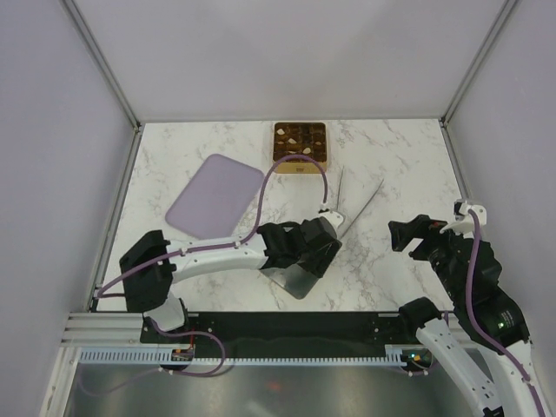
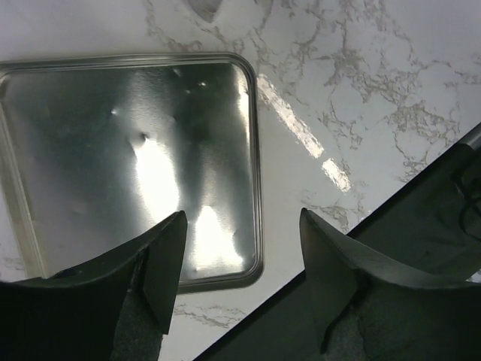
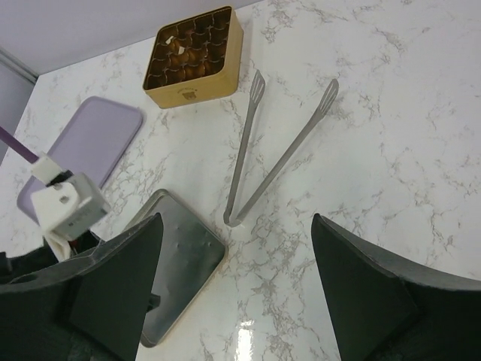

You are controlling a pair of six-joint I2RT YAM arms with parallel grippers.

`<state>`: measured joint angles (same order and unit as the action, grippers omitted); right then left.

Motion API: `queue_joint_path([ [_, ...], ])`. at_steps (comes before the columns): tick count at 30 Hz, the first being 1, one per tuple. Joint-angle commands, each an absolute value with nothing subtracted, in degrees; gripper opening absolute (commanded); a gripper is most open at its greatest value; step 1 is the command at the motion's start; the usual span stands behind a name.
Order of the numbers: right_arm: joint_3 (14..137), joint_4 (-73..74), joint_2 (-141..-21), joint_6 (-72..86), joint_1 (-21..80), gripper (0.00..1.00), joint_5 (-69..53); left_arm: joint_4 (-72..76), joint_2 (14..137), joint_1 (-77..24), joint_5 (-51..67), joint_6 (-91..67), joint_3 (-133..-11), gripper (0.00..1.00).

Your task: Pack the chocolate

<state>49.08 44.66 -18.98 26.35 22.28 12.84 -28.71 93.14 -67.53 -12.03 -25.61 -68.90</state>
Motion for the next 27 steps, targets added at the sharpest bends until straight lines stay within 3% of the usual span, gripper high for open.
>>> queue_joint_path([
  [1,49.6,43.9,-20.2,26.4,22.4,0.88,12.0,-28.2,98.9,-69.8,-15.5,-24.4,-72.3,0.67],
  [16,49.9,43.8,-20.5,26.5,22.5,0.88,13.2,-27.5,110.7,-71.3,-13.4,-27.2,-75.3,0.44],
  [20,49.9,43.4,-20.5,26.9,22.5,0.88,13.0,-27.2,110.0,-71.6,-13.1,-27.7,-74.9,0.42],
  [24,50.1,42.6,-20.7,27.8,22.5,0.88,12.7,-27.2,109.8,-71.6,-12.7,-28.5,-74.4,0.29],
  [27,51.9,41.4,-21.5,28.9,22.5,0.88,12.3,-27.6,108.6,-71.6,-9.6,-29.5,-74.4,0.12],
])
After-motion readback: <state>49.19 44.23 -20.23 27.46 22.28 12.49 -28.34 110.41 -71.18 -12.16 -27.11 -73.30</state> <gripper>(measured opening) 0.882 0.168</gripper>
